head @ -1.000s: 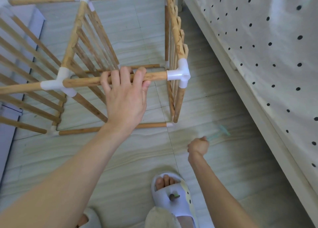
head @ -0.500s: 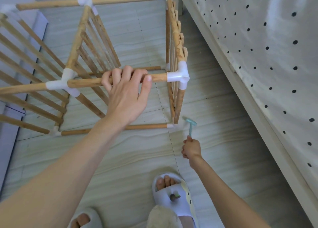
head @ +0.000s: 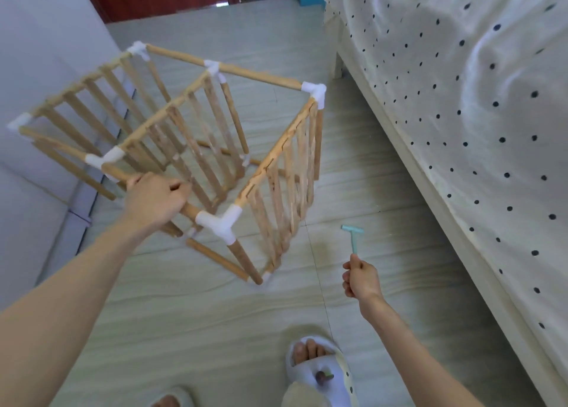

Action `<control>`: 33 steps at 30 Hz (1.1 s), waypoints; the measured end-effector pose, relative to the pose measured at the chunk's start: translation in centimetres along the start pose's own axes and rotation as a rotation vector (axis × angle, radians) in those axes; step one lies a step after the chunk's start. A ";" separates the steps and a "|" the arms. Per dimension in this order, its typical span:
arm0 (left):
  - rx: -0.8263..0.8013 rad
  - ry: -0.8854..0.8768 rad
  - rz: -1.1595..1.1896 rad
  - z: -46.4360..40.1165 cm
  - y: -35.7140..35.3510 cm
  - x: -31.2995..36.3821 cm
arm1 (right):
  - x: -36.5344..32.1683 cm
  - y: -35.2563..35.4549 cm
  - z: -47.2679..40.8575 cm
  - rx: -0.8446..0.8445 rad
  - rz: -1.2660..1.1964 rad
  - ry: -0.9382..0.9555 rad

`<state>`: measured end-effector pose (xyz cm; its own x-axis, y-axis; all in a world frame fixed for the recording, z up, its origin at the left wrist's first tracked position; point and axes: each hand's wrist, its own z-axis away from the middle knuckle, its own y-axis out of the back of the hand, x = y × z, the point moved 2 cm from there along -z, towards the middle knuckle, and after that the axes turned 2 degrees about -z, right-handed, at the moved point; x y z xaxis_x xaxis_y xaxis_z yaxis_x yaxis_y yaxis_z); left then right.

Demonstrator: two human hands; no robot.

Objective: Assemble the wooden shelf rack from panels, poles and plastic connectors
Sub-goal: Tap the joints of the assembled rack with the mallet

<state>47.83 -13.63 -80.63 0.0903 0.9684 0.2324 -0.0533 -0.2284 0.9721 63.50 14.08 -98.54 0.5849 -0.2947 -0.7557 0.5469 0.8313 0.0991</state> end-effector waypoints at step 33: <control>-0.206 -0.675 -0.059 1.8 -4.4 13.2 | 1.8 -1.6 -6.7 0.206 -0.009 0.053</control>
<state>51.01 -0.05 -81.79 0.6921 0.6897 0.2128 -0.2103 -0.0894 0.9735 59.66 15.40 -104.39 0.5500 -0.2719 -0.7896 0.6658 0.7135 0.2181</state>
